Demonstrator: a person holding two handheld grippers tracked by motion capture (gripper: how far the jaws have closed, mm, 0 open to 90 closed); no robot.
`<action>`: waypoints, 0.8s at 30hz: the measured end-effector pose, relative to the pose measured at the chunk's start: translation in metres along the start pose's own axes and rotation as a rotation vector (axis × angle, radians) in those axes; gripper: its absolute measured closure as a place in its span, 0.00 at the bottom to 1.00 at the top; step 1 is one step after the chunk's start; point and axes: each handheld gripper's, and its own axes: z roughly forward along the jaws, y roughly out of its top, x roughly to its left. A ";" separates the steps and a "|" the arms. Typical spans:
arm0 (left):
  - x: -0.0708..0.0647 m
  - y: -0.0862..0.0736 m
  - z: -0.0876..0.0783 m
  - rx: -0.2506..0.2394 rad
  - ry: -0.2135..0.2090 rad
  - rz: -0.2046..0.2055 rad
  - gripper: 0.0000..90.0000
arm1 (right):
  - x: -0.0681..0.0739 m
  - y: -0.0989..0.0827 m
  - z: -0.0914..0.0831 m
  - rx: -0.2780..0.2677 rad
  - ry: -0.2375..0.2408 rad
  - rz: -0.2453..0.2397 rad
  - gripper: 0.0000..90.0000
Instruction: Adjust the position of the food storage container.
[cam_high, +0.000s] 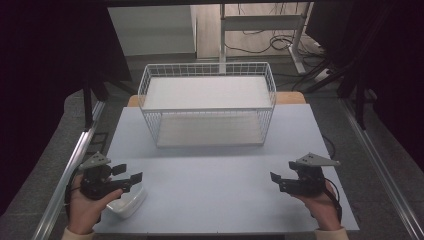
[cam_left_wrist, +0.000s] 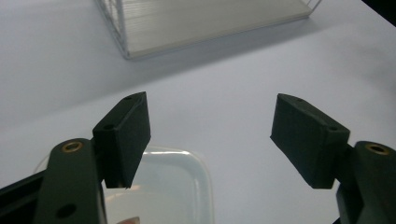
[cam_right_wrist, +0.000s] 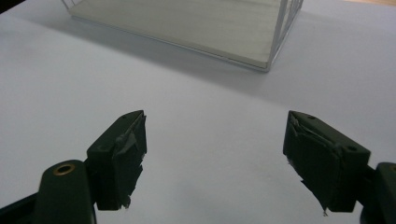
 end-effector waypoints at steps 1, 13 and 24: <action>0.002 -0.001 -0.002 -0.002 0.005 -0.005 0.31 | 0.000 0.000 0.000 0.002 -0.004 0.000 0.24; 0.024 -0.016 -0.022 0.000 0.028 -0.062 0.56 | 0.000 -0.002 0.003 0.013 -0.015 0.002 0.24; 0.050 -0.044 -0.043 0.058 0.136 -0.138 0.98 | 0.001 -0.003 0.005 0.028 -0.033 -0.005 0.24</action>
